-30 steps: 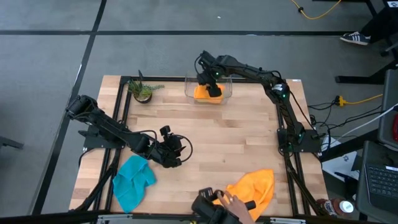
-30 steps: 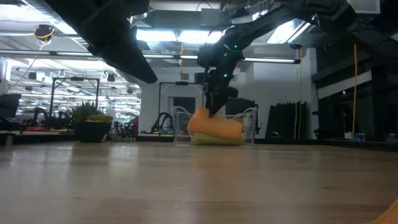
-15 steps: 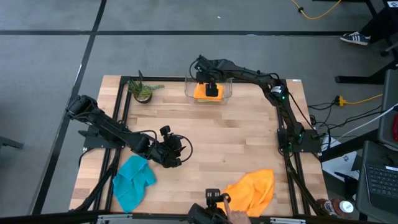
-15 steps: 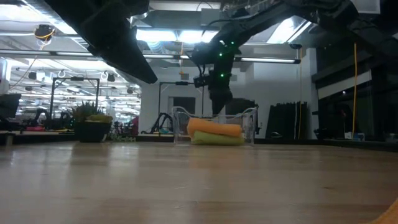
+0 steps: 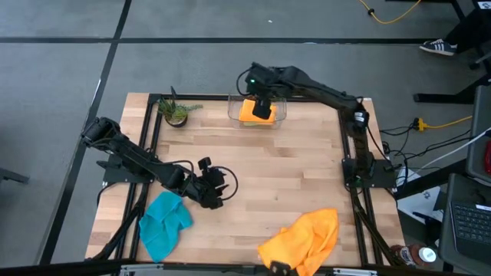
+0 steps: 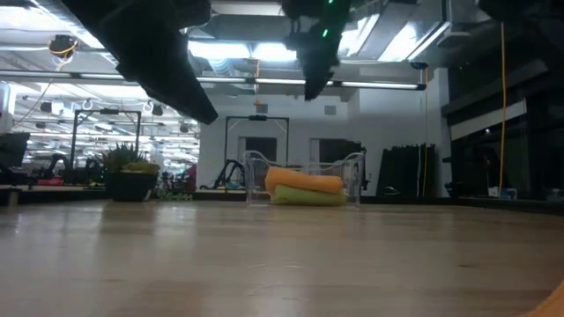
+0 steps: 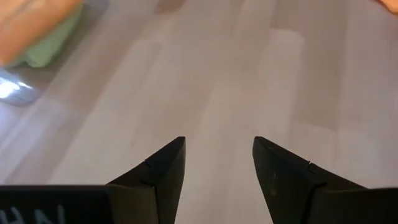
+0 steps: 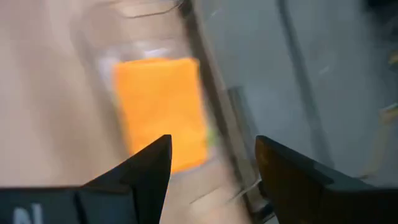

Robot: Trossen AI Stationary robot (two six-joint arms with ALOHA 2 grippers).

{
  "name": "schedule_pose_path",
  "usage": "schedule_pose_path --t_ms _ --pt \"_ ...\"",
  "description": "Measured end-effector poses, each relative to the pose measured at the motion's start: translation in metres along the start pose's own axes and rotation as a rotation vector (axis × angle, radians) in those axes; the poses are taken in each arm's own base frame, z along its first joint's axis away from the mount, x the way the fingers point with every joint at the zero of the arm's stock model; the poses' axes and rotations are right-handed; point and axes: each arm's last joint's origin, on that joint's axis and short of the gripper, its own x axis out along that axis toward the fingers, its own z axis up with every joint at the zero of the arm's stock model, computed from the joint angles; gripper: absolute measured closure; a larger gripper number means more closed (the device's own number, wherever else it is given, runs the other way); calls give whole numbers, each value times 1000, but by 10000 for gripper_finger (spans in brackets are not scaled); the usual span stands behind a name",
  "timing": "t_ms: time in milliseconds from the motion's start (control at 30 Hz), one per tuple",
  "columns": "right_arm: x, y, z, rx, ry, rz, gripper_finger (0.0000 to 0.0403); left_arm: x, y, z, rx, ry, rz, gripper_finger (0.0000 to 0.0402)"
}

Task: Fold microfiber towels
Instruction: Fold the blue microfiber cloth

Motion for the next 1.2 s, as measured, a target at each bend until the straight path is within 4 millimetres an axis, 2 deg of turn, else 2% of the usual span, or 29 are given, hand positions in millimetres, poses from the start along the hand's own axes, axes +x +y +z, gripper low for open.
schedule_pose_path --t_ms 133,267,333,467,533,633,767,933,1067,1200 --pt "-26 16 -11 90 37 98 169 -3 -4 -4 31 50 -67 219" --pt "-42 45 -17 54 83 137 169 -15 -7 -13 138 112 -104 219" --pt "-50 61 -22 15 126 151 169 -27 -4 -16 134 169 -85 219" --pt "-65 90 -31 -57 168 174 169 -52 0 -17 -82 328 -96 219" --pt "-74 101 -33 -93 145 187 169 -59 -1 -24 -210 475 -123 219" --pt "-91 110 -38 -210 100 207 169 -65 -8 -40 -282 656 -145 219" --pt "-115 111 -47 -214 49 276 169 -63 -16 -68 -297 872 -91 219" --pt "-157 107 -65 -144 -23 409 169 -56 -28 -91 -284 1007 -14 219" --pt "-188 104 -83 -110 -87 456 169 -30 -35 -99 -276 960 45 219" --pt "-214 105 -100 -114 -142 500 169 6 -33 -85 -273 797 32 219"
